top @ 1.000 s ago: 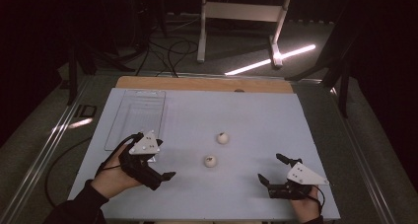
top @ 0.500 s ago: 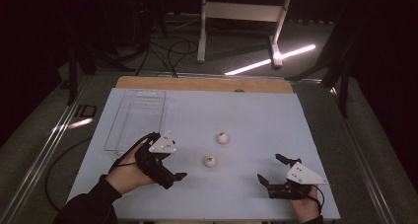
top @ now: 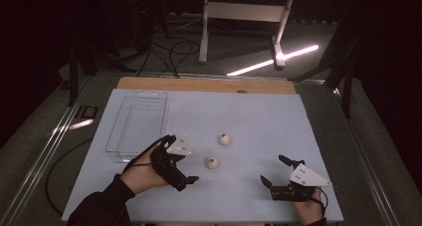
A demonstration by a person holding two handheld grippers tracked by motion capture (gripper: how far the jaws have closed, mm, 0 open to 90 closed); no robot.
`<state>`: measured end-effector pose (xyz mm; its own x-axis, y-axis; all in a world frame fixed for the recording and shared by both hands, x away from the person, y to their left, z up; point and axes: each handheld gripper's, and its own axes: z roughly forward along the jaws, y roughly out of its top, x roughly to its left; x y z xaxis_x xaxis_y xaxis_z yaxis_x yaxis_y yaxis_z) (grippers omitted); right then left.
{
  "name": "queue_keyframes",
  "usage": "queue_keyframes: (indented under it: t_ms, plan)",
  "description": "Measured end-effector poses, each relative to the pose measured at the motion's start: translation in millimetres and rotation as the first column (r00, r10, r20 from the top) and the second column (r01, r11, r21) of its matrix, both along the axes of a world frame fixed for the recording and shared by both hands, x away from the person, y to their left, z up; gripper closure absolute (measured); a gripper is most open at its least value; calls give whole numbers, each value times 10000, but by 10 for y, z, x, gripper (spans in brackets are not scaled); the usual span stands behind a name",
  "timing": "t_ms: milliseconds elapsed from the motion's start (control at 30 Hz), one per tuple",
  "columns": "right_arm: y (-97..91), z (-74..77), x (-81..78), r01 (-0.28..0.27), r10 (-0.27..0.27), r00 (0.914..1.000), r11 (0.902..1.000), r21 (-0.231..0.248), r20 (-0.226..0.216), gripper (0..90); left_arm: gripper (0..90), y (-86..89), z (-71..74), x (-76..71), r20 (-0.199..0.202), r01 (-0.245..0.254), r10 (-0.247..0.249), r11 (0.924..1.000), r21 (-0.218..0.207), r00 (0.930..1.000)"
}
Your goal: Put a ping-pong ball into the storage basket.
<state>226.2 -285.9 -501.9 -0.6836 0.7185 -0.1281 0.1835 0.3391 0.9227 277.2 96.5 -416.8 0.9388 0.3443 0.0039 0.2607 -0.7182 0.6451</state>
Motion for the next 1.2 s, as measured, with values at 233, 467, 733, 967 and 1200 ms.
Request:
queue_keyframes:
  t_ms: [233,467,733,967,1200]
  plan:
    - [4,-4,1,-8,8,10000,10000,-1,-53,84,5,-108,-48,53,-229,-10,13,9999,119,9997]
    - [6,-9,5,-52,52,10000,10000,-6,-85,84,5,-217,-90,96,-214,136,-130,9996,259,9997]
    - [5,-11,6,-100,100,9999,9999,-45,-77,84,5,-313,-164,147,-404,143,-131,9995,292,9991]
    - [4,-15,11,-121,121,9999,9999,-35,-115,84,5,-405,-246,202,-557,66,-43,9991,414,9984]
    - [-1,-12,8,-84,84,9999,10000,0,-101,84,6,-488,-335,253,-745,-19,61,9984,570,9972]
